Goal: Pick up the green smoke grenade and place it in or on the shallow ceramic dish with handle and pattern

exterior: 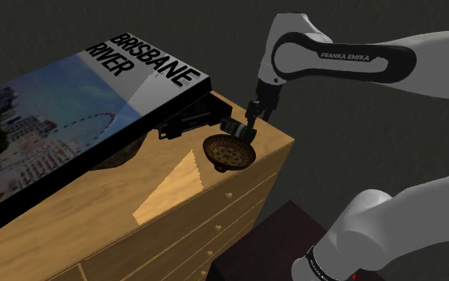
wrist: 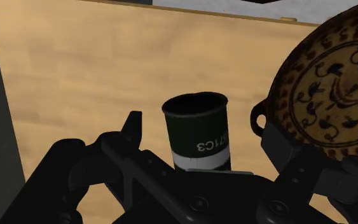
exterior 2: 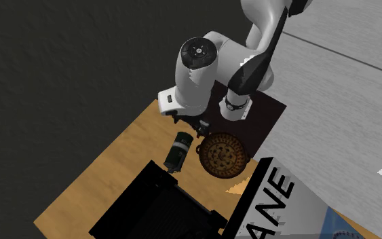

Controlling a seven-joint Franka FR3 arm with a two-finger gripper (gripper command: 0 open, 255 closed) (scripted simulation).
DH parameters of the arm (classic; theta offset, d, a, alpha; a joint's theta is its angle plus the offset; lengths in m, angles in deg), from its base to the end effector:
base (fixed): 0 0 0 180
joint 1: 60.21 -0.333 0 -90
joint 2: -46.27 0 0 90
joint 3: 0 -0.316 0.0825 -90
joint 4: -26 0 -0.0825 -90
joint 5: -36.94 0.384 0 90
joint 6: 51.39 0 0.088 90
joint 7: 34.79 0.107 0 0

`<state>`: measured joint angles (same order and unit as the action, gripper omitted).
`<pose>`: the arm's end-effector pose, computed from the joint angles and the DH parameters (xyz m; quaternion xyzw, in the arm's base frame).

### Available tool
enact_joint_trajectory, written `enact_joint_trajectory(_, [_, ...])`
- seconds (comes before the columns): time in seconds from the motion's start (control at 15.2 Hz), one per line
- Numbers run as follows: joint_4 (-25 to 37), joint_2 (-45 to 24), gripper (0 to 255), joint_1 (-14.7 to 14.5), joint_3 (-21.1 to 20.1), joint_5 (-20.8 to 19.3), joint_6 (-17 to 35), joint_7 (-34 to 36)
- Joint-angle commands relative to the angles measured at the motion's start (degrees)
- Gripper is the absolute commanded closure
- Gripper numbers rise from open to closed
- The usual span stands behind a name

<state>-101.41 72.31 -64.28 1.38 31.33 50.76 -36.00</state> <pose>0.4177 0.0099 0.5528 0.9980 0.0451 0.0074 0.0425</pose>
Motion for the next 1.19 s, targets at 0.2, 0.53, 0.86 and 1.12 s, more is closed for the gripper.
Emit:
enact_joint_trajectory(0.2, [5.14, -10.01, 0, -1.52, -0.58, -1.19, 7.41, -3.73])
enact_joint_trajectory(0.53, [2.87, -10.97, 0, -1.42, -0.43, -1.4, 10.73, -3.8])
enact_joint_trajectory(0.86, [0.82, -11.68, 0, -1.29, -0.25, -1.57, 13.51, -3.72])
enact_joint_trajectory(1.12, [0.82, -11.68, 0, -1.29, -0.25, -1.57, 13.51, -3.72])
